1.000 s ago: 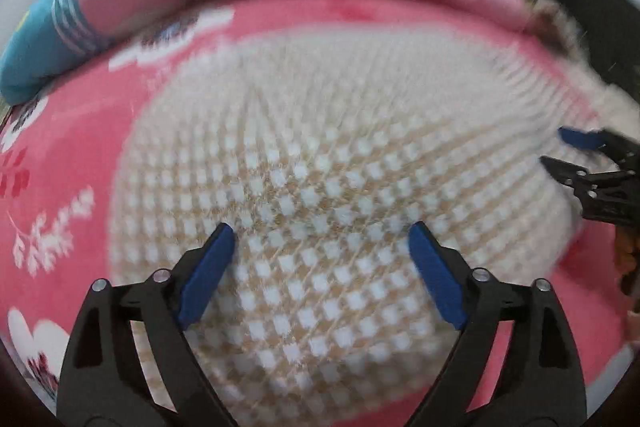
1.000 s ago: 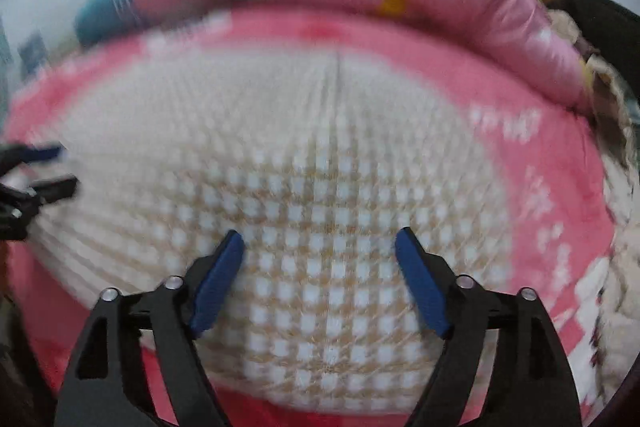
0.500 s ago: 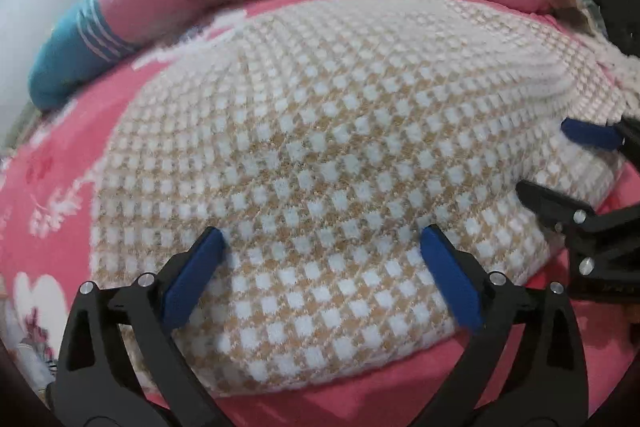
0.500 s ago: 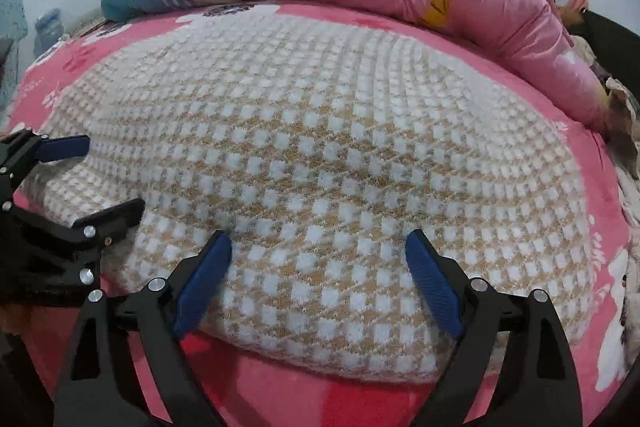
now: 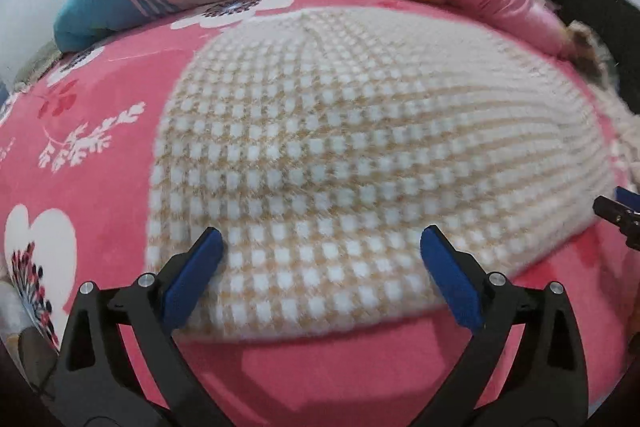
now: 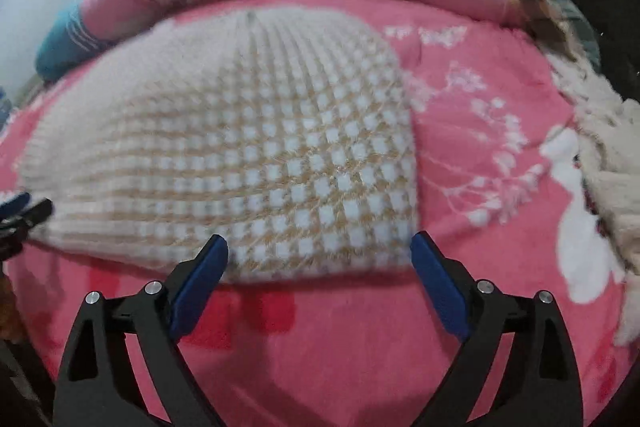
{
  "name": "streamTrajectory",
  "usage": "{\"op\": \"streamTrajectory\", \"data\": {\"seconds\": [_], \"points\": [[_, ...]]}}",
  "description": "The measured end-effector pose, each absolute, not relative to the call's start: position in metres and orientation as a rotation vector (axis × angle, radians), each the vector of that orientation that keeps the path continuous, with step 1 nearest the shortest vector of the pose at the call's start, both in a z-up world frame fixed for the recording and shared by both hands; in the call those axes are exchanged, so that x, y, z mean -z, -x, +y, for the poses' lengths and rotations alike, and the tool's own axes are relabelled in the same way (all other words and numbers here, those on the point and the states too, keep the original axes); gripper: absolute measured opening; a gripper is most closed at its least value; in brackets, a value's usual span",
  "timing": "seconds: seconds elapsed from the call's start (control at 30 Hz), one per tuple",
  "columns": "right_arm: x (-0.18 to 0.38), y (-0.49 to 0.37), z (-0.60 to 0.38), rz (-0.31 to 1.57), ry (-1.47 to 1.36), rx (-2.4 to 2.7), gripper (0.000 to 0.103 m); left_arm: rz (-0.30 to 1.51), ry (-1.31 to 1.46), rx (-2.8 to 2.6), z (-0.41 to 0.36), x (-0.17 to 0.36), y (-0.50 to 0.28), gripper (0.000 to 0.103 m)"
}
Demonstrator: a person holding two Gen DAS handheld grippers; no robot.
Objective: Fold large clothes
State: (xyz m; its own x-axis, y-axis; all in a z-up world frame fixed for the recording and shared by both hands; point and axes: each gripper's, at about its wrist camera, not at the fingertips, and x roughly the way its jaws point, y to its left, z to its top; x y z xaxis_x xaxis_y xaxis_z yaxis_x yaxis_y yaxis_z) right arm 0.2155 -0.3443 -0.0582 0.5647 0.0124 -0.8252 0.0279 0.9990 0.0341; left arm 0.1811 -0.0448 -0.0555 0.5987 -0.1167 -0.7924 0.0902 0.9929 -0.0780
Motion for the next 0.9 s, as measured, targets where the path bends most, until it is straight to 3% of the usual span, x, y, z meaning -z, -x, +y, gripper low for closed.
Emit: {"op": "streamTrajectory", "data": {"seconds": [0.3,0.5,0.9], "points": [[0.019,-0.156,-0.306,0.852,0.034,-0.029,0.096,0.737,0.07,0.103,-0.038,-0.001,-0.085,0.096],[0.003,-0.134,-0.277,0.768,0.121,0.014,0.096,0.657,0.029,-0.009,-0.014,-0.02,-0.093,0.096],[-0.015,-0.12,-0.262,0.715,0.115,0.005,0.096,0.689,0.023,-0.13,-0.007,-0.018,-0.086,0.096]]}}
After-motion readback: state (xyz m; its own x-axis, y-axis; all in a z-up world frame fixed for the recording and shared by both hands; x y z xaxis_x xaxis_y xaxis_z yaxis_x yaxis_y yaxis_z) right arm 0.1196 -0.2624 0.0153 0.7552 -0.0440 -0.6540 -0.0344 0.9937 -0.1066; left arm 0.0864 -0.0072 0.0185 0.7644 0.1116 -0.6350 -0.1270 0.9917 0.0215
